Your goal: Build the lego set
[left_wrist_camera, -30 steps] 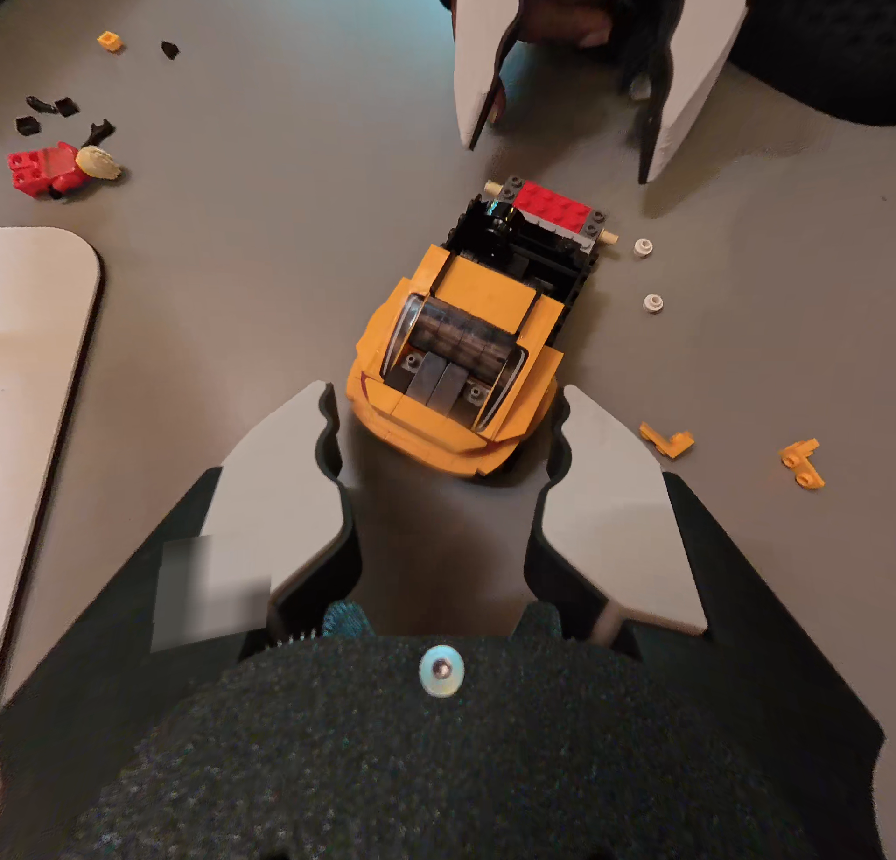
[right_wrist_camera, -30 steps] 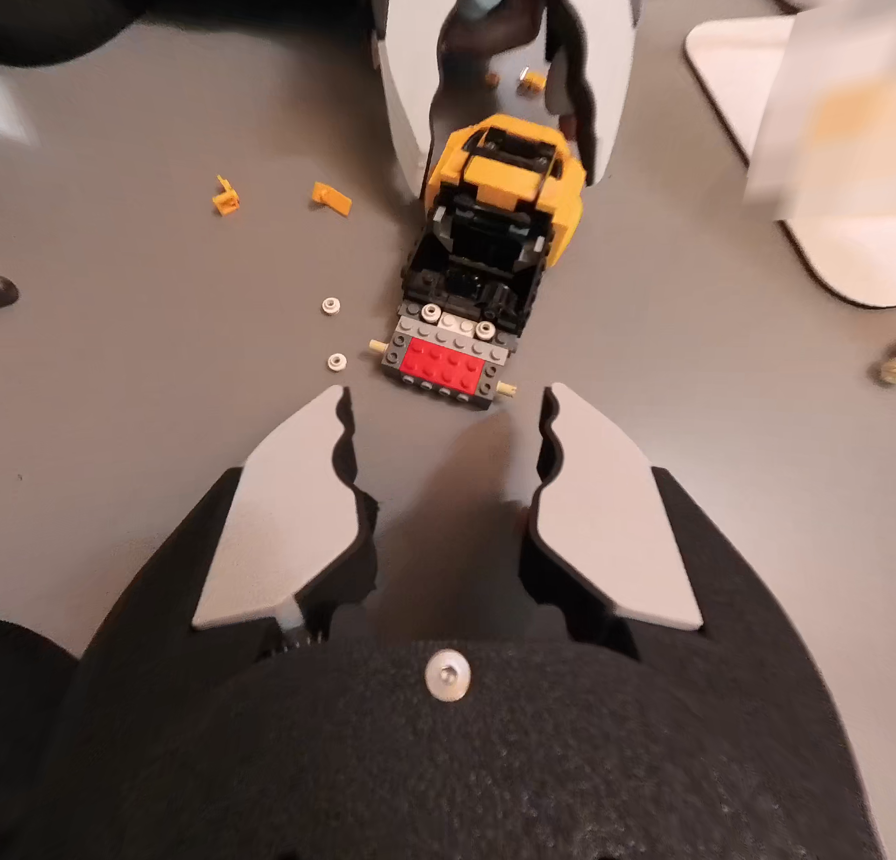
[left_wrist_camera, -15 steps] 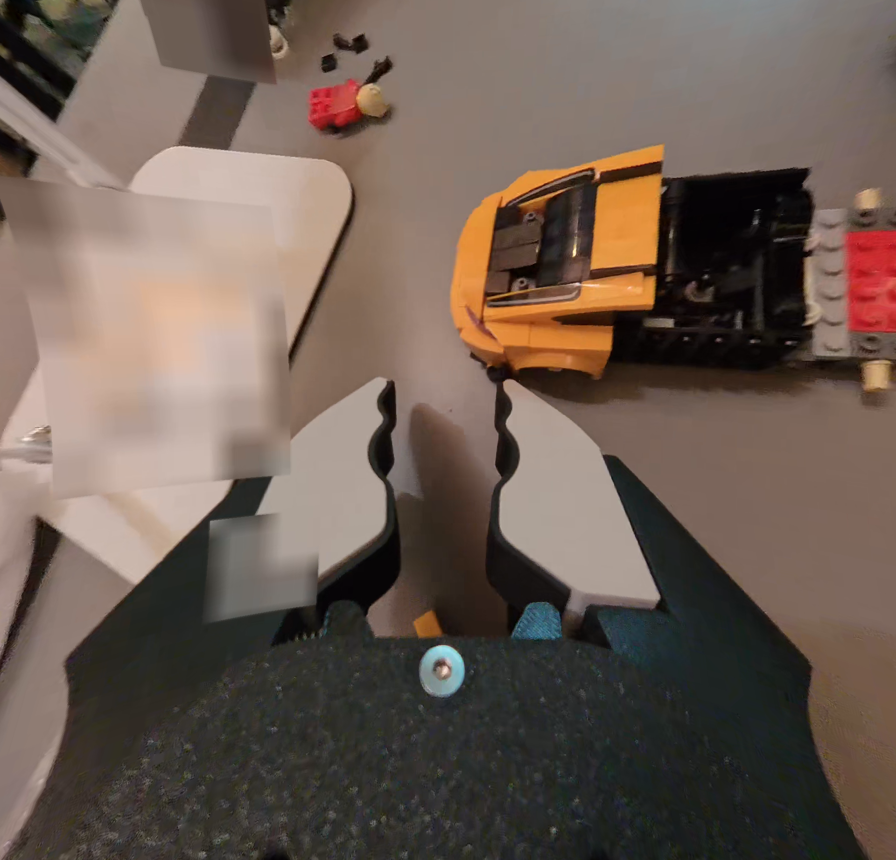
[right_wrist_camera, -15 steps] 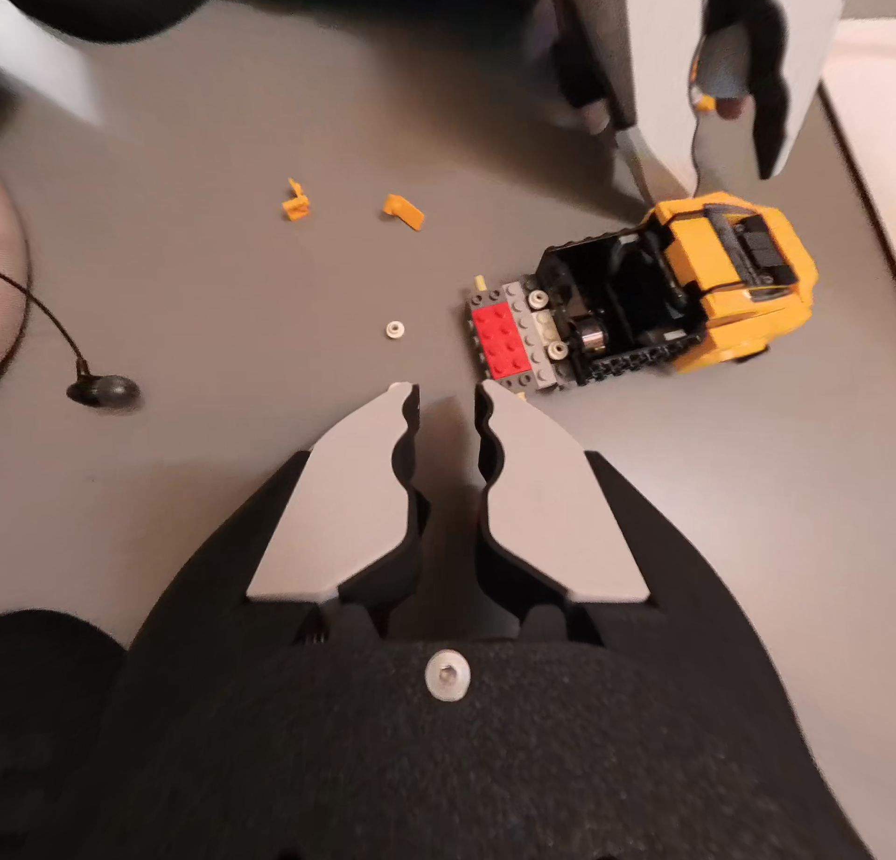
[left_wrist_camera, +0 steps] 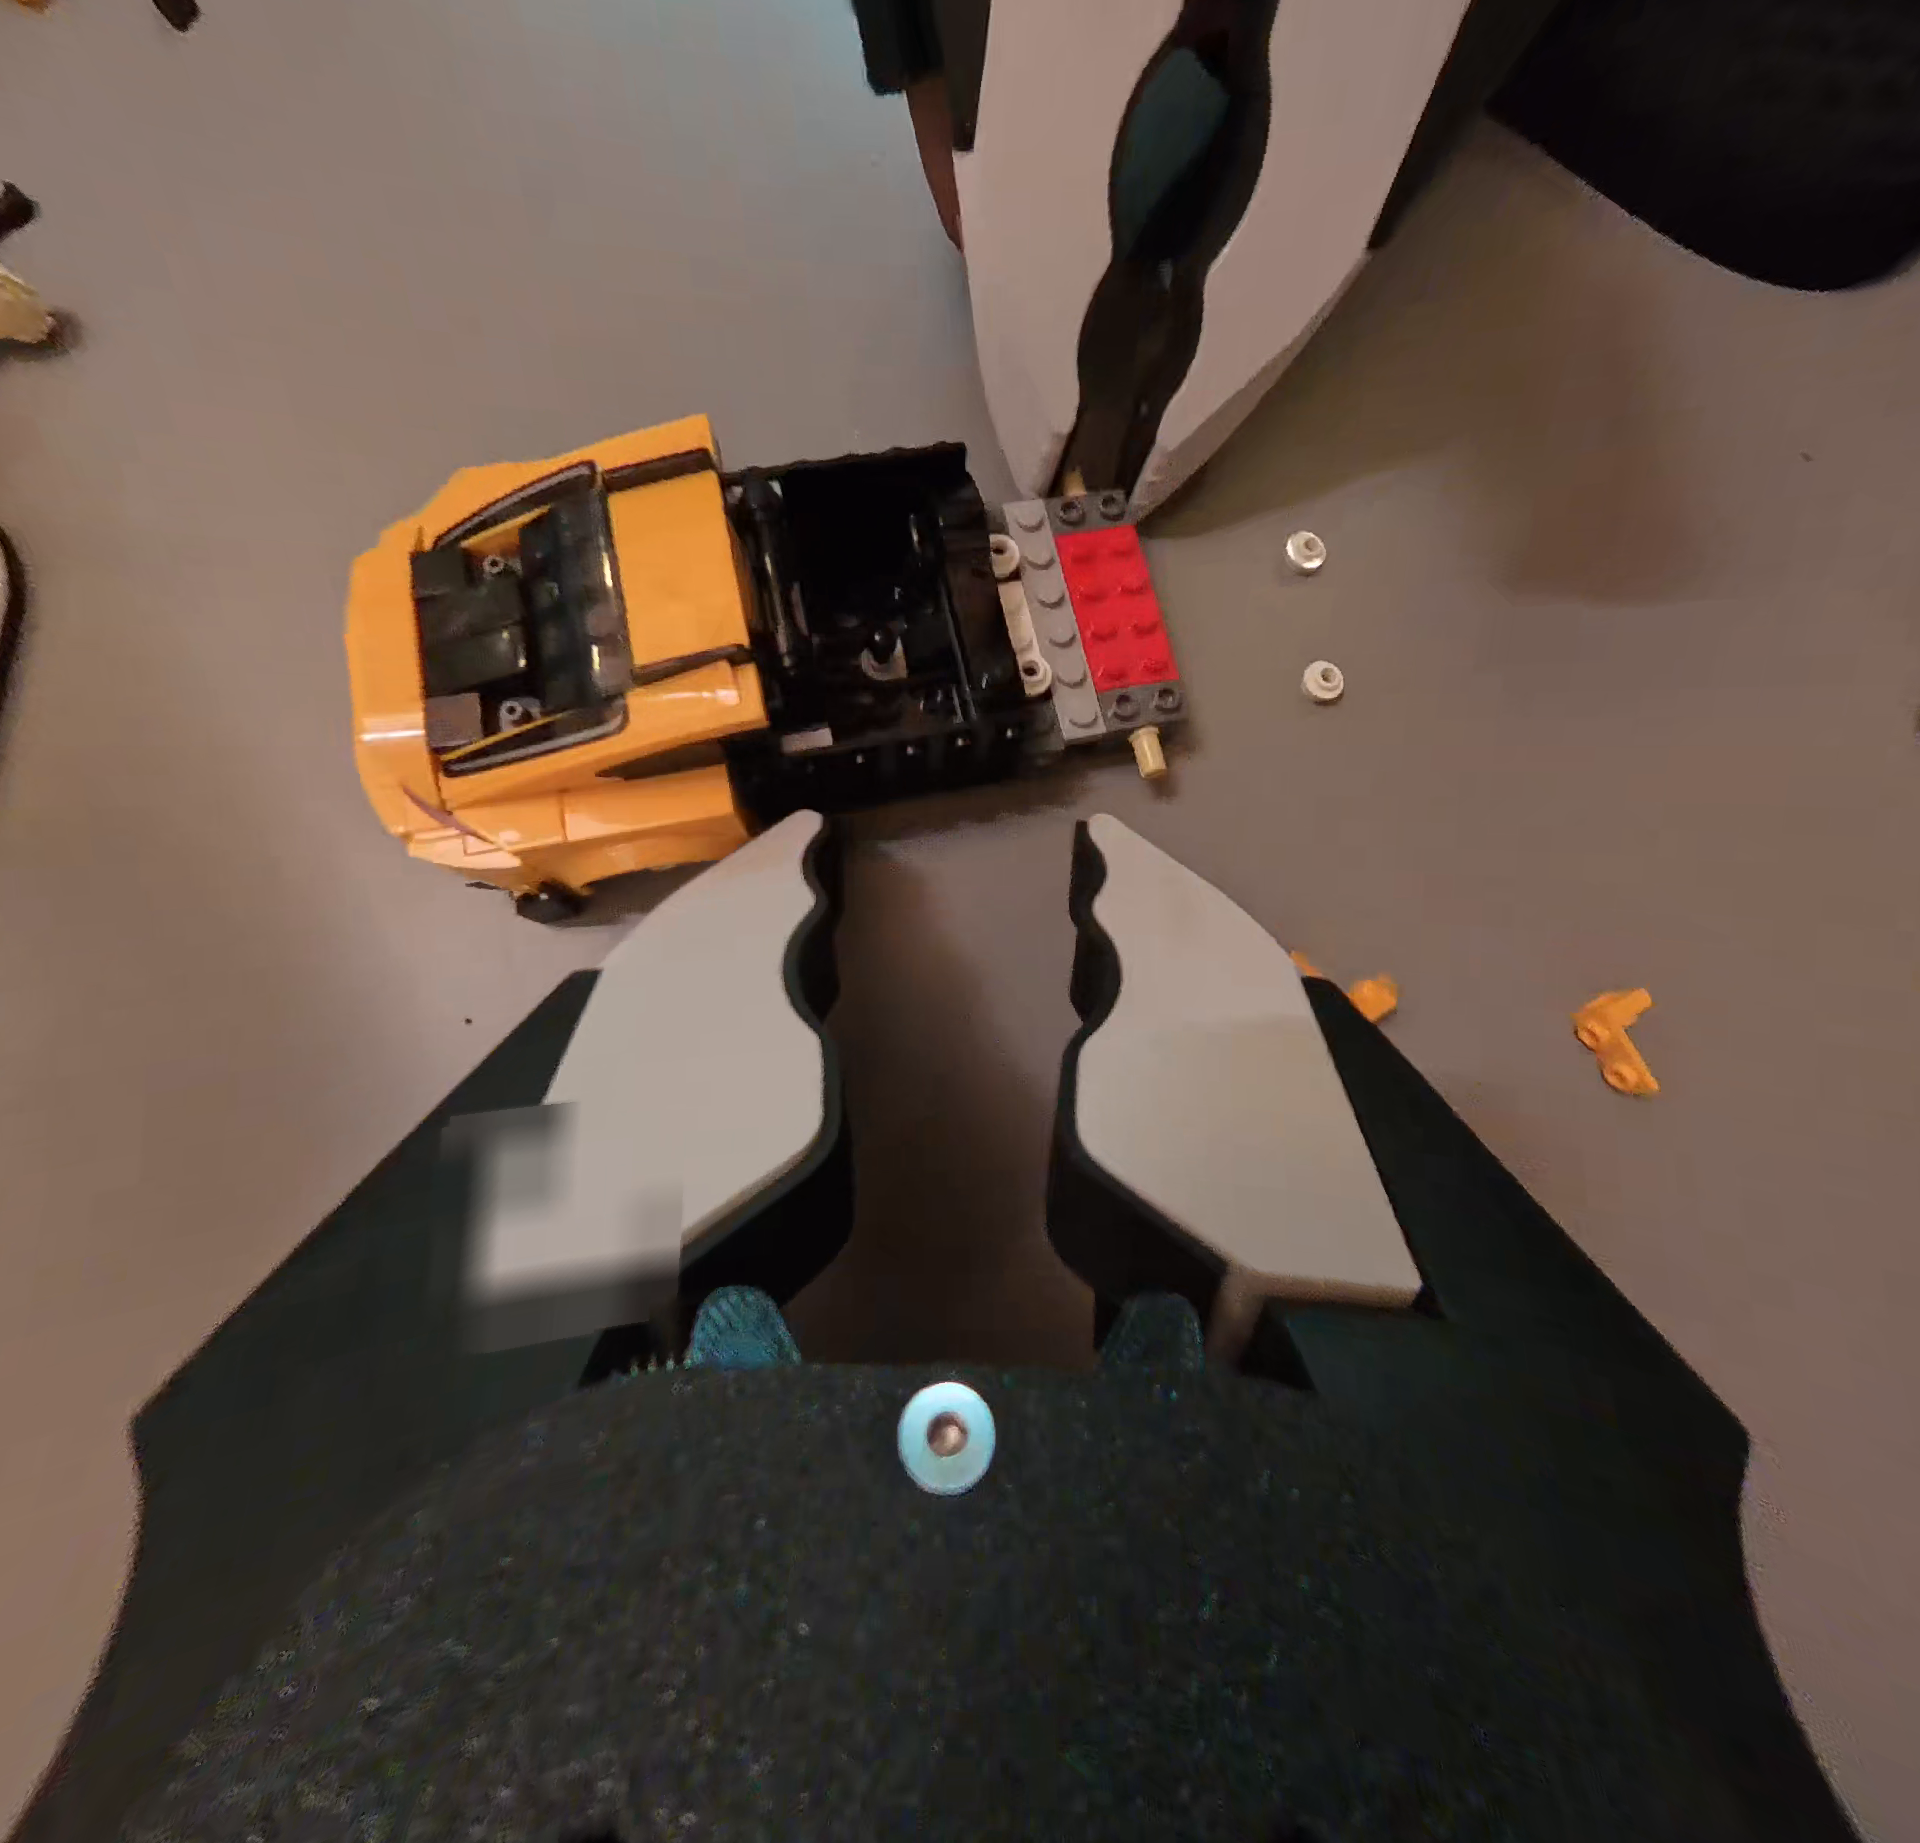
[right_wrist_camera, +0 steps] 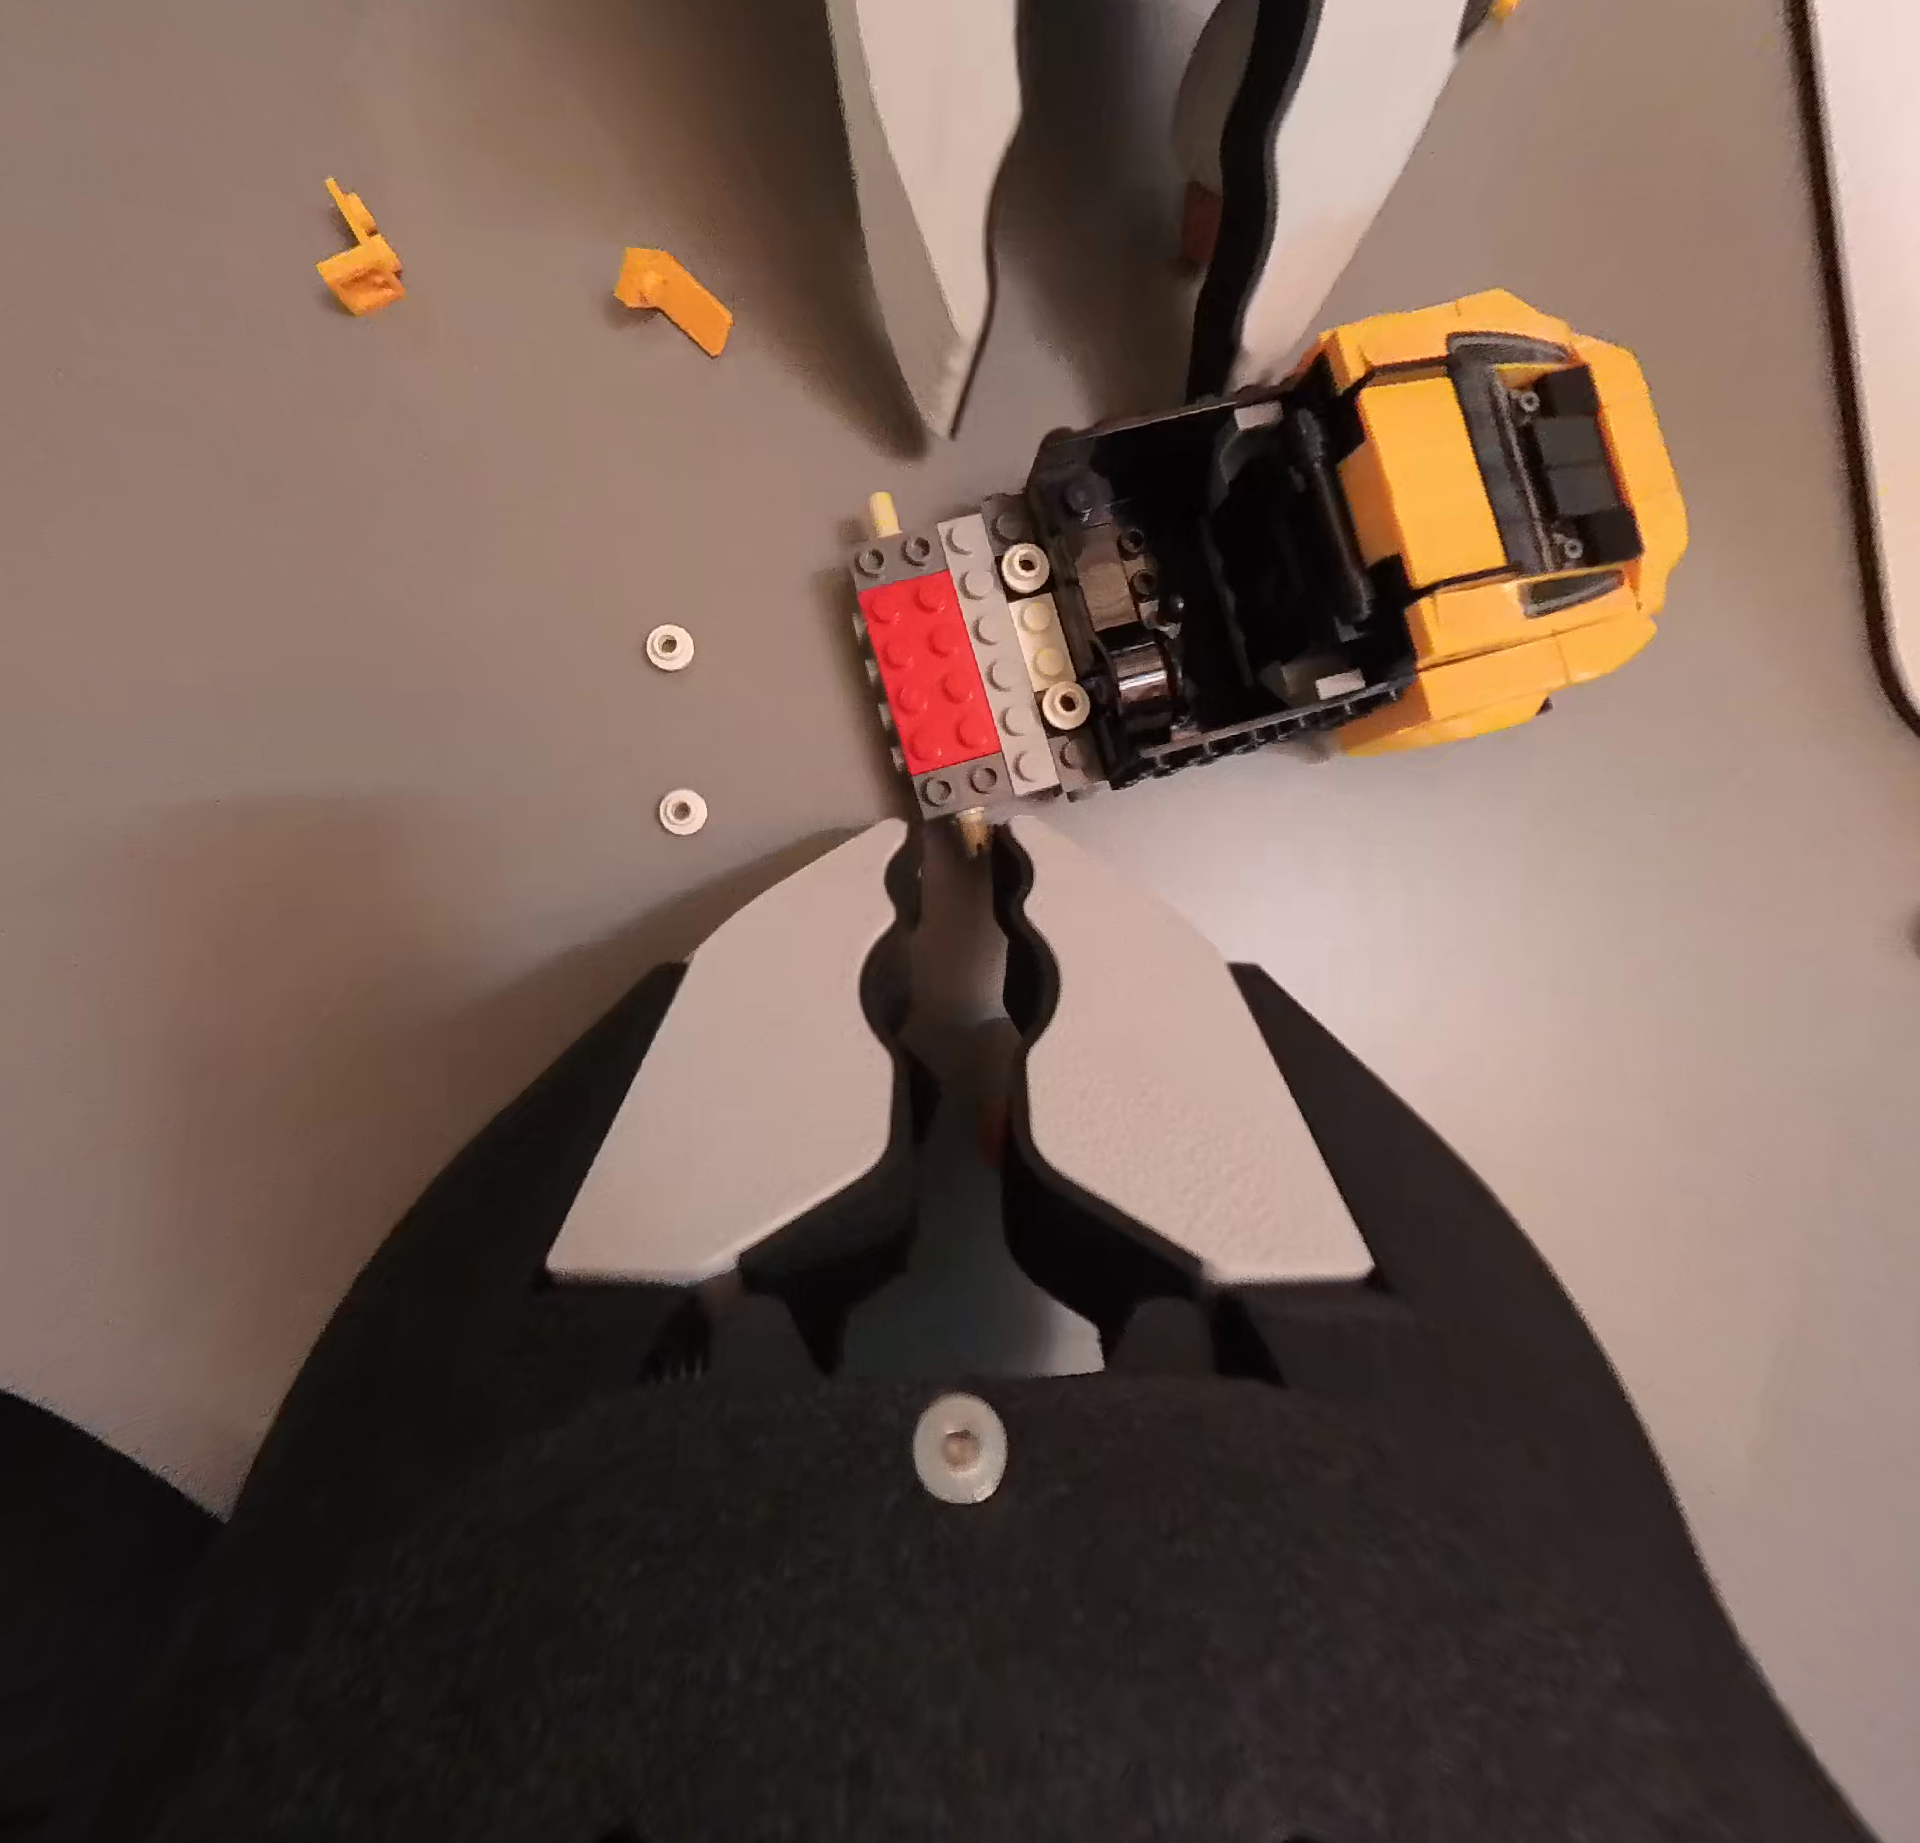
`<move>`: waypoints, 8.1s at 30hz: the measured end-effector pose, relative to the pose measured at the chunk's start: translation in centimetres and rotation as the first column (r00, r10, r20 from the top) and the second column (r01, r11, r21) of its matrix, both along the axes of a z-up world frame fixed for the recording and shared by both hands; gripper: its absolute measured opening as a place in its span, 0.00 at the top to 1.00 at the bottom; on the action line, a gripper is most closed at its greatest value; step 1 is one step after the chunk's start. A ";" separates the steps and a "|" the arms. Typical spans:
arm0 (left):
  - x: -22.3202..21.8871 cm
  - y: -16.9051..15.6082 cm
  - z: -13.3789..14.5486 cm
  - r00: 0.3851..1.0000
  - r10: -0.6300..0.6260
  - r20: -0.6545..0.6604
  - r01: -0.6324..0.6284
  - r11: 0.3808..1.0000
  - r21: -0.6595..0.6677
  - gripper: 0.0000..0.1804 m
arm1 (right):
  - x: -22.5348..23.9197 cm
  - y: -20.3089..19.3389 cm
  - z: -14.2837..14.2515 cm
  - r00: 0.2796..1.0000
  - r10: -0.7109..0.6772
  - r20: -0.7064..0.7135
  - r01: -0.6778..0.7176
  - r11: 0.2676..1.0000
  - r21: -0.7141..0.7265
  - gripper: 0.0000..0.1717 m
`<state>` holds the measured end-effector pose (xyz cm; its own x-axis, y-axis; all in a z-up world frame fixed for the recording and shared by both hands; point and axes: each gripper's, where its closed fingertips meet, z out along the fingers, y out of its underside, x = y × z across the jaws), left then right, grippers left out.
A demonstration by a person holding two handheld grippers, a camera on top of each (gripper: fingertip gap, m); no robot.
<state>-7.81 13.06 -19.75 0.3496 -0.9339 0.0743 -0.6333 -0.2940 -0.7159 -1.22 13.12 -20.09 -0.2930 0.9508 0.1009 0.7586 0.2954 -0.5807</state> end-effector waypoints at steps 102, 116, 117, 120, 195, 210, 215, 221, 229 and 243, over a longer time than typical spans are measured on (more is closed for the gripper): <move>2.9 -3.0 -0.5 0.981 -0.173 -0.084 0.178 0.982 0.065 0.93 | -0.7 -2.7 2.1 1.000 -0.003 -0.023 0.002 1.000 -0.004 0.96; 2.9 -3.2 -0.5 0.981 -0.178 -0.081 0.182 0.982 0.056 0.93 | -0.7 -2.8 1.2 0.999 0.016 0.046 -0.016 1.000 0.004 0.95; 2.9 -3.2 -0.5 0.981 -0.178 -0.081 0.182 0.982 0.056 0.93 | -0.7 -2.8 1.2 0.999 0.017 0.047 -0.018 1.000 0.005 0.95; 2.9 -3.2 -0.5 0.981 -0.178 -0.080 0.183 0.982 0.056 0.93 | -0.6 -2.8 1.2 0.999 0.021 0.047 -0.021 1.000 0.013 0.95; 3.2 -3.3 -0.4 0.979 -0.189 -0.077 0.193 0.980 0.055 0.95 | -0.3 -3.1 1.4 0.992 -0.027 0.124 0.039 0.994 -0.097 0.98; 3.3 -3.1 -0.5 0.981 -0.181 -0.071 0.185 0.981 0.055 0.97 | -0.1 -3.0 1.1 0.976 -0.033 0.213 0.050 0.996 -0.071 0.97; 3.3 -3.1 -0.5 0.981 -0.181 -0.069 0.184 0.981 0.053 0.97 | -0.1 -2.9 1.1 0.951 -0.003 0.309 0.025 0.997 -0.068 0.97; 3.3 -3.3 -0.5 0.980 -0.191 -0.057 0.194 0.980 0.045 0.95 | -0.1 -2.9 1.1 0.933 0.030 0.358 -0.010 0.998 -0.056 0.97; 3.2 -3.2 -0.5 0.980 -0.192 -0.058 0.195 0.979 0.050 0.95 | -0.3 -2.6 1.5 0.982 -0.023 0.188 0.025 1.000 -0.009 0.93; 3.5 -3.3 -0.5 0.978 -0.201 -0.058 0.204 0.977 0.057 0.98 | 0.6 -4.8 1.5 0.993 -0.096 0.071 0.099 0.994 -0.047 0.92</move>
<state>-4.31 9.76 -20.22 0.1549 -0.9879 0.0007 -0.7113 -0.1120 -0.6939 -0.65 8.35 -18.56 -0.2034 0.9785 0.0353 0.8209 0.1900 -0.5385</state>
